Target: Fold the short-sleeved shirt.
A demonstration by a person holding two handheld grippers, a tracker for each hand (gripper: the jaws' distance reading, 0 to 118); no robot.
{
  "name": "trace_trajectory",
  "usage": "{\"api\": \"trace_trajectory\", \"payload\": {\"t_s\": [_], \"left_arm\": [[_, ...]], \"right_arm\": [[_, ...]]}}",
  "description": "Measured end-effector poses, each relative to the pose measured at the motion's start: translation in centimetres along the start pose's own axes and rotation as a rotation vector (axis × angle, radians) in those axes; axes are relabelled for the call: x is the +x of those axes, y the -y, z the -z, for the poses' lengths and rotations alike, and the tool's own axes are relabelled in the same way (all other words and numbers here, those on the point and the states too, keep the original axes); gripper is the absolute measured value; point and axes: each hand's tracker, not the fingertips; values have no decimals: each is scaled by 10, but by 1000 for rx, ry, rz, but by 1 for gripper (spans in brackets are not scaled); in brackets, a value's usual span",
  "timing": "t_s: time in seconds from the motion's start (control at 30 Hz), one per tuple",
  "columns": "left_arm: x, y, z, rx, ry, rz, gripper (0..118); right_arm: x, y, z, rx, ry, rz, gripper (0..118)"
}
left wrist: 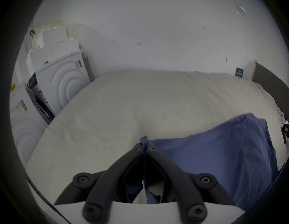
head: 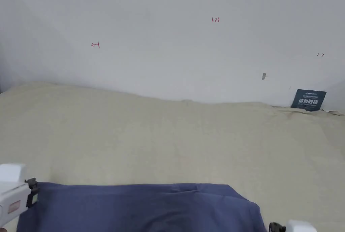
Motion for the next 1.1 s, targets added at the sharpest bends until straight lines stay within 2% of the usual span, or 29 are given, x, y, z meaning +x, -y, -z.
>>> {"api": "trace_trajectory", "payload": {"t_s": [0.03,0.1,0.17,0.27,0.3,0.4,0.43,0.5,0.53,0.63,0.7,0.73,0.77,0.8,0.83,0.9,1.0,1.1], "left_arm": [[-4,-3,0,12,-11,-4,0],[-10,-7,4,6,-3,-1,0],[-7,-4,11,2,-3,1,0],[-1,1,16,-4,1,9,0],[0,2,18,-7,2,11,0],[8,7,20,-13,6,10,0],[9,8,21,-13,4,11,0],[10,9,23,-17,7,5,0],[11,12,21,-16,11,-6,0],[13,15,25,-22,13,-14,0],[14,18,26,-26,14,-12,0],[14,19,29,-28,17,-10,0],[15,20,31,-31,18,-7,0],[18,22,26,-33,15,-5,0],[19,23,28,-37,16,-6,0],[19,25,30,-43,17,-11,0],[20,24,23,-39,17,-22,0],[17,17,16,-17,14,-29,0]], "right_arm": [[3,-9,13,-3,-3,1,4],[8,-27,41,-62,-15,4,16],[13,-41,71,-119,-44,34,19],[17,-57,119,-232,-72,64,41],[16,-60,132,-264,-65,58,41],[18,-63,171,-350,-102,119,42],[18,-62,183,-386,-92,130,47],[20,-56,201,-446,-96,135,63],[21,-53,207,-469,-96,137,63],[17,-43,214,-521,-114,108,59],[9,-39,208,-498,-101,30,38],[2,-37,203,-474,-85,-55,22],[1,-36,200,-462,-107,-79,6],[2,-34,200,-454,-157,-52,6],[3,-33,197,-454,-115,-52,6],[0,-33,190,-432,-117,-48,5],[-2,-44,166,-315,-96,-47,5],[-2,-62,132,-186,-114,-52,5]]}}
